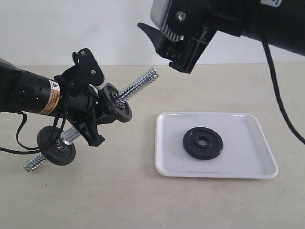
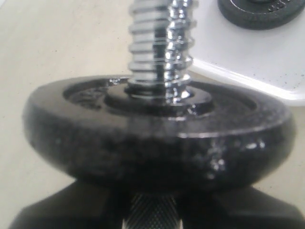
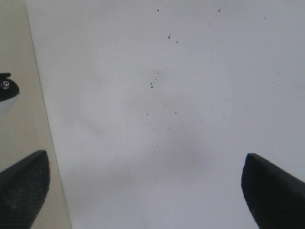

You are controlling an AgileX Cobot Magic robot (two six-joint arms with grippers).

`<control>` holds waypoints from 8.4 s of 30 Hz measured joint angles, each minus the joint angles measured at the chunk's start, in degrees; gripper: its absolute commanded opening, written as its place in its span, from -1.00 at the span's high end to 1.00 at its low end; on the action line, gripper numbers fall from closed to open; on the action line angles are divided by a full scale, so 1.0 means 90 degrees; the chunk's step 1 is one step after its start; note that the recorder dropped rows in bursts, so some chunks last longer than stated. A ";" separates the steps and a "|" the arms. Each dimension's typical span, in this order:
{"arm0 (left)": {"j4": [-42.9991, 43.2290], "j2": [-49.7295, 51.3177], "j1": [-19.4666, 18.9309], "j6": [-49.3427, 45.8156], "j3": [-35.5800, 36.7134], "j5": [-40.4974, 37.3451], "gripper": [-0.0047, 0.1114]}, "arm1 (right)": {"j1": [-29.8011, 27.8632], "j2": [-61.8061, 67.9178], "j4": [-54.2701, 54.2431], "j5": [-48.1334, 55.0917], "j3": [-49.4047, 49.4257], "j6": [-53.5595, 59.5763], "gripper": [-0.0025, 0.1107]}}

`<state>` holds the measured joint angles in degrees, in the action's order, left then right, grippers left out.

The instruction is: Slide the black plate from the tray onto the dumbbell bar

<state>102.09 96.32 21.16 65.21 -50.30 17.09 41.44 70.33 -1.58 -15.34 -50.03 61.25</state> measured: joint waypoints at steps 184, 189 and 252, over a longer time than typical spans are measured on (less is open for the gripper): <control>0.0000 0.0000 0.0000 0.0046 0.0015 0.0000 0.84 | -0.2241 0.4414 -0.0955 0.5660 -0.1354 -0.7401 -0.88; 0.0000 0.0000 0.0000 0.0046 0.0015 0.0000 0.84 | -0.2241 0.4238 -0.0912 0.5983 -0.1456 -0.7357 -0.88; 0.0000 0.0000 0.0000 0.0046 0.0015 0.0000 0.84 | -0.2228 0.3788 -0.2716 0.5017 -0.1473 -0.7053 -0.88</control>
<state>102.09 96.32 21.16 65.62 -50.17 17.09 21.38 104.42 -26.02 29.81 -63.29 -2.22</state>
